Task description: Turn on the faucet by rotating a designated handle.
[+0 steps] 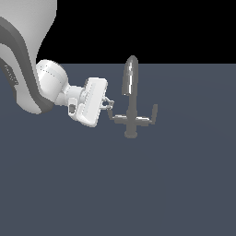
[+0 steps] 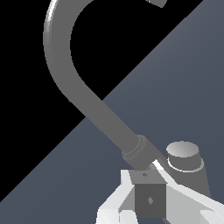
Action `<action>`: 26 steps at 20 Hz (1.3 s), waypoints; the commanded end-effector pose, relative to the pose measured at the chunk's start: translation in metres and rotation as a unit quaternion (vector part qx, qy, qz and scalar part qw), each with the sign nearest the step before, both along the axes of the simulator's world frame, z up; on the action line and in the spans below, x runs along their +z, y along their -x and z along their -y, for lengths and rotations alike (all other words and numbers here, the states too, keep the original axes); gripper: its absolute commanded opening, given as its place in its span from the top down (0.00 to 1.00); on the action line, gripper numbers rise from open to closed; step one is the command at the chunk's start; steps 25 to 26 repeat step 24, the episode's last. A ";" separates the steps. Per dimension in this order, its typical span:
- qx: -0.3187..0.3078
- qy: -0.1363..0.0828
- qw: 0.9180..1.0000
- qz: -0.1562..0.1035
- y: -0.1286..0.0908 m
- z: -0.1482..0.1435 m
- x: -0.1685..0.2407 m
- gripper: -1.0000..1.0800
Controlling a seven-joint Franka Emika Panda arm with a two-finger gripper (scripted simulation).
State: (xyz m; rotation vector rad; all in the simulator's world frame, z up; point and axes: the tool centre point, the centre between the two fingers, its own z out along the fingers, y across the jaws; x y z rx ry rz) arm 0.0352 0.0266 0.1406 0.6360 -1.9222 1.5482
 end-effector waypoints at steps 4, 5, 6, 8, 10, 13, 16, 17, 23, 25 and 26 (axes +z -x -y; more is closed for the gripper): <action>-0.001 0.001 1.000 -0.003 0.018 -0.004 -0.006 1.00; -0.001 0.001 1.000 -0.003 0.022 -0.005 -0.007 1.00; -0.002 0.002 1.000 -0.003 0.025 -0.006 -0.008 1.00; -0.002 0.002 1.000 -0.003 0.031 -0.007 -0.010 1.00; -0.002 0.002 1.000 -0.003 0.038 -0.009 -0.012 1.00; -0.002 0.002 1.000 -0.002 0.045 -0.010 -0.014 1.00; -0.001 0.001 1.000 0.008 0.040 -0.010 -0.019 1.00; -0.001 0.001 1.000 0.007 0.043 -0.011 -0.025 1.00; -0.002 0.002 1.000 -0.002 0.064 -0.015 -0.064 1.00; -0.002 0.002 1.000 -0.002 0.064 -0.015 -0.064 1.00; -0.002 0.002 1.000 -0.002 0.064 -0.015 -0.064 1.00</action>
